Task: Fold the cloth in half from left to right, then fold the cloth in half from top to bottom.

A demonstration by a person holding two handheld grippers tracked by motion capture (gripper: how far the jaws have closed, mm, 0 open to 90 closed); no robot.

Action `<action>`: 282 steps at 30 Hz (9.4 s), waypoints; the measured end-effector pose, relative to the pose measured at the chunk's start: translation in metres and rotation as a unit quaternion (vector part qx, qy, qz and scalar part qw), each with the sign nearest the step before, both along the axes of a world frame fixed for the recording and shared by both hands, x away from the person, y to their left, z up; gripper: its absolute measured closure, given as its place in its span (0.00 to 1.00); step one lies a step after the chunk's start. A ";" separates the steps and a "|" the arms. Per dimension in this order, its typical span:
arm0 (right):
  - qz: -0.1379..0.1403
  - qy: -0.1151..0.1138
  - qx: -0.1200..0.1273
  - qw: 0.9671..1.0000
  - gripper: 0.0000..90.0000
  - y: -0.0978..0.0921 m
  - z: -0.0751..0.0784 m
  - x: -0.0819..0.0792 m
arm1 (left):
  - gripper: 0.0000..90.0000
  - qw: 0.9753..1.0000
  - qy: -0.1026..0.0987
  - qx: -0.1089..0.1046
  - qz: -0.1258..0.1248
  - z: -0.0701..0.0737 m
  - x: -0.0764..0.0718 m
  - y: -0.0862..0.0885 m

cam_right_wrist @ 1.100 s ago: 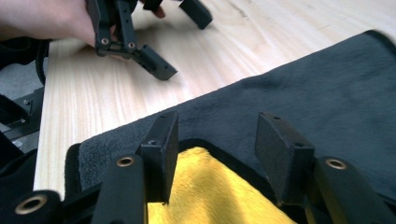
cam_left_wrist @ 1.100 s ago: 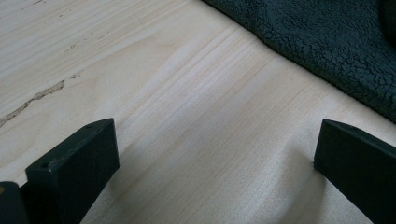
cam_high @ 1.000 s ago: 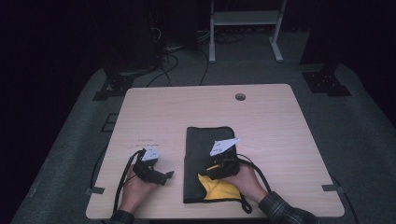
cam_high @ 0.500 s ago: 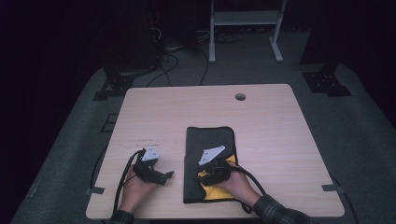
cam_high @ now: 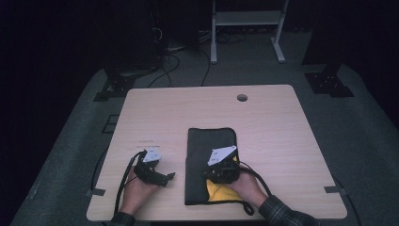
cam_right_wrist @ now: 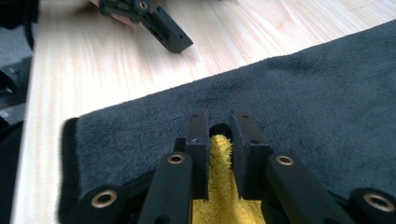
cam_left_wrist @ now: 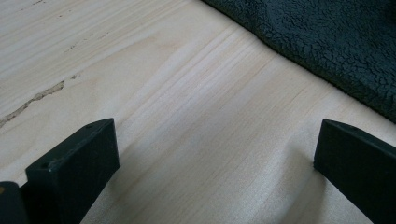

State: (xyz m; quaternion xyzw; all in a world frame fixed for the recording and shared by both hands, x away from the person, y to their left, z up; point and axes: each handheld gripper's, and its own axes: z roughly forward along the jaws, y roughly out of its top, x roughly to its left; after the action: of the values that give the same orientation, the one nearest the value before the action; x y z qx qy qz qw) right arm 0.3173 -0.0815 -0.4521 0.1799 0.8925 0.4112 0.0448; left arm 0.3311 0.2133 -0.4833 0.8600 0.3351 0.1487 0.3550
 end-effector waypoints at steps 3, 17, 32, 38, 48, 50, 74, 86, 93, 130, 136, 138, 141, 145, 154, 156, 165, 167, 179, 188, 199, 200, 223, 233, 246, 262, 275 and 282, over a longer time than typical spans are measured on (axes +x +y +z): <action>-0.001 0.010 0.012 1.000 0.87 -0.007 0.005 0.000 | 0.00 1.000 0.000 0.000 0.000 0.000 0.000 0.000; -0.010 0.019 0.019 1.000 0.87 -0.043 0.012 -0.020 | 0.00 1.000 0.000 -0.002 0.002 0.000 0.000 0.000; -0.018 0.029 -0.012 0.999 0.81 -0.074 0.002 -0.039 | 0.00 1.000 0.000 -0.002 0.002 0.000 0.000 0.000; -0.019 0.040 -0.023 0.999 0.80 -0.085 -0.002 -0.047 | 0.00 1.000 0.000 -0.003 0.002 0.000 0.000 0.000; -0.021 0.045 -0.032 0.998 0.75 -0.103 -0.005 -0.063 | 0.00 1.000 0.000 -0.003 0.002 0.000 0.000 0.000; -0.029 0.043 -0.024 0.998 0.72 -0.108 -0.003 -0.064 | 0.00 1.000 0.000 -0.003 0.002 0.000 0.000 0.000; -0.145 -0.012 0.032 0.989 0.34 -0.119 0.014 0.008 | 0.00 1.000 0.002 -0.007 0.002 0.000 0.000 -0.006; -0.156 -0.013 0.039 0.987 0.33 -0.109 0.018 0.047 | 0.00 1.000 0.009 -0.020 -0.004 0.010 0.010 -0.009; -0.165 -0.022 0.030 0.986 0.32 -0.107 0.020 0.067 | 0.04 0.999 0.003 -0.035 -0.010 0.020 0.022 -0.015; -0.197 0.006 0.013 0.980 0.37 -0.096 -0.012 0.156 | 0.37 1.000 0.004 -0.014 0.011 0.025 0.144 -0.066; -0.201 0.006 0.007 0.980 0.37 -0.096 -0.015 0.159 | 0.41 1.000 0.010 -0.001 0.029 0.014 0.152 -0.061; -0.200 0.007 0.004 0.980 0.37 -0.096 -0.018 0.160 | 0.41 0.999 0.012 -0.005 0.029 0.013 0.153 -0.060; -0.198 0.013 0.000 0.980 0.37 -0.096 -0.024 0.162 | 0.45 1.000 0.015 -0.009 0.024 0.013 0.153 -0.060; -0.190 0.009 0.004 0.982 0.42 -0.094 -0.028 0.162 | 0.56 1.000 0.017 -0.015 0.010 0.013 0.152 -0.062; -0.170 0.009 0.025 0.985 0.71 -0.093 -0.031 0.155 | 0.86 0.999 0.035 -0.030 -0.018 0.013 0.149 -0.063; -0.164 0.021 0.030 0.986 0.81 -0.094 -0.031 0.155 | 0.90 0.999 0.038 -0.032 -0.018 0.014 0.149 -0.064; -0.160 0.024 0.015 0.987 0.91 -0.090 -0.027 0.157 | 0.94 0.999 0.034 -0.032 -0.015 0.015 0.149 -0.065; -0.166 0.014 0.008 0.986 0.91 -0.089 -0.025 0.158 | 0.95 0.999 0.026 -0.036 -0.009 0.017 0.150 -0.064; -0.190 -0.057 0.047 0.979 0.91 -0.091 0.031 0.165 | 0.95 0.996 -0.069 -0.058 -0.006 0.081 0.152 -0.062; -0.155 -0.051 0.068 0.984 0.91 -0.101 0.035 0.144 | 0.95 0.993 -0.066 -0.086 -0.052 0.081 0.127 -0.053; -0.117 -0.039 0.076 0.989 0.91 -0.105 0.024 0.108 | 0.95 0.990 -0.035 -0.114 -0.081 0.068 0.090 -0.044; -0.114 -0.039 0.074 0.990 0.91 -0.105 0.023 0.106 | 0.95 0.989 -0.031 -0.118 -0.082 0.066 0.087 -0.043; -0.069 -0.031 0.051 0.996 0.91 -0.108 0.014 0.041 | 0.94 0.984 0.027 -0.128 -0.125 0.055 0.024 -0.037; -0.050 -0.025 0.040 0.998 0.90 -0.106 0.011 0.015 | 0.94 0.982 0.043 -0.118 -0.138 0.049 0.001 -0.036; -0.032 0.000 0.017 0.999 0.88 -0.106 -0.002 -0.004 | 0.94 0.982 0.073 -0.080 -0.154 0.035 -0.014 -0.041; -0.033 0.015 0.068 0.997 0.80 -0.117 0.011 -0.009 | 0.88 0.981 0.045 -0.109 -0.151 0.050 -0.020 -0.036; -0.002 0.038 0.027 0.999 0.93 -0.096 -0.006 -0.006 | 0.91 0.978 0.078 -0.075 -0.176 0.027 -0.020 -0.064; 0.016 0.036 -0.004 0.999 0.94 -0.095 -0.015 -0.017 | 0.90 0.980 0.071 -0.047 -0.180 0.020 -0.028 -0.067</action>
State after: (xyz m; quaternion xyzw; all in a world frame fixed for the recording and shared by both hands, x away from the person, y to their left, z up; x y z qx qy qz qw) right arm 0.3008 -0.1763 -0.4670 0.1796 0.8980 0.4015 0.0070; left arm 0.3027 0.1459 -0.4632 0.8971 0.2060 0.0055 0.3909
